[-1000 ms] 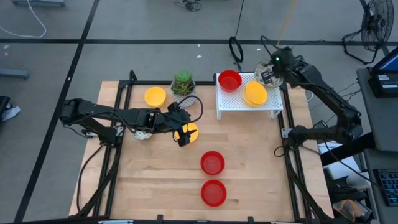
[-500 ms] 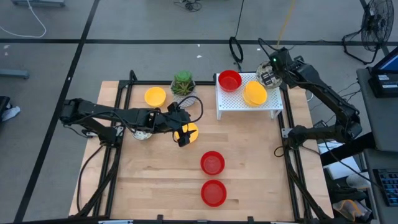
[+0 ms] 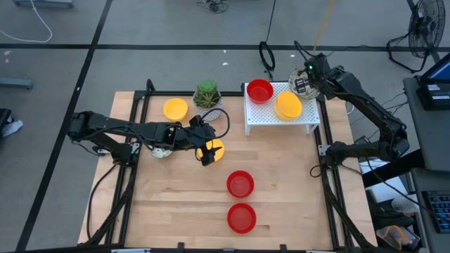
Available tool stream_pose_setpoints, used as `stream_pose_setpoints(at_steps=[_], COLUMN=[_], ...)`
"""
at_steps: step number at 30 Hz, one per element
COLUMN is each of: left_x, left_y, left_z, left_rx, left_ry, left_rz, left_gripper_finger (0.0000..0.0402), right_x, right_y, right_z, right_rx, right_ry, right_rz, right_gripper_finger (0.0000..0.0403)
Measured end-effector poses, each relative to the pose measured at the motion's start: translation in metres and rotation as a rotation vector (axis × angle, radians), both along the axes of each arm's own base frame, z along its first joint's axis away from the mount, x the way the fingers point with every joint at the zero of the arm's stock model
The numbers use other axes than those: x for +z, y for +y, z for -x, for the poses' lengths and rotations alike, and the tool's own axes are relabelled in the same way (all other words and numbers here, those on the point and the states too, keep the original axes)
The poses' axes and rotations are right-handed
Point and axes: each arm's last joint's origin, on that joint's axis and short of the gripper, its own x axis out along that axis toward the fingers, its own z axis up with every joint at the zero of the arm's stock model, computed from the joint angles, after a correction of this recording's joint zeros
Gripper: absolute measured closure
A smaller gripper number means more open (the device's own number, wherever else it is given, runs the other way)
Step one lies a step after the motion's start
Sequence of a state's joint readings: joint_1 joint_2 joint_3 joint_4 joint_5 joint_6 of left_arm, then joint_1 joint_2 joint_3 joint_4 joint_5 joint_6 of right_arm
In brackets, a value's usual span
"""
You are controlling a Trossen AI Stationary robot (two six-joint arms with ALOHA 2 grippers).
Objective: Pick & Place Mini bowls
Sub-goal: Stack the white and yellow bowl on top of the other white and yellow bowl on the shelf
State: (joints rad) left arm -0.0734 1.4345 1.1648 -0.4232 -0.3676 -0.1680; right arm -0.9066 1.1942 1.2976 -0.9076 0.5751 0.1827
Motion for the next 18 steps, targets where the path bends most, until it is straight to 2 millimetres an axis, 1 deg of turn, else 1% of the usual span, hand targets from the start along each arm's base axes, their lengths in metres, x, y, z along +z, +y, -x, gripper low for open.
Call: stream_pose_setpoints(at_steps=[3,9,18], left_x=[0.0,-0.001,-0.001], left_y=[0.0,0.0,0.0], left_z=[0.0,0.001,0.001], left_rx=[0.0,0.0,0.0], left_ry=[0.001,0.015,0.018], left_rz=[0.0,-0.001,-0.001], left_gripper_finger=[0.0062,0.0062,0.0062], right_x=[-0.004,-0.022,-0.023], right_y=[0.001,0.003,0.003], right_z=[-0.001,-0.004,-0.006], right_rx=[-0.011,-0.008,-0.011], right_ry=[-0.007,0.066,0.054], right_rz=[-0.004,-0.022,-0.012], right_gripper_finger=[0.0394,0.0394,0.0392])
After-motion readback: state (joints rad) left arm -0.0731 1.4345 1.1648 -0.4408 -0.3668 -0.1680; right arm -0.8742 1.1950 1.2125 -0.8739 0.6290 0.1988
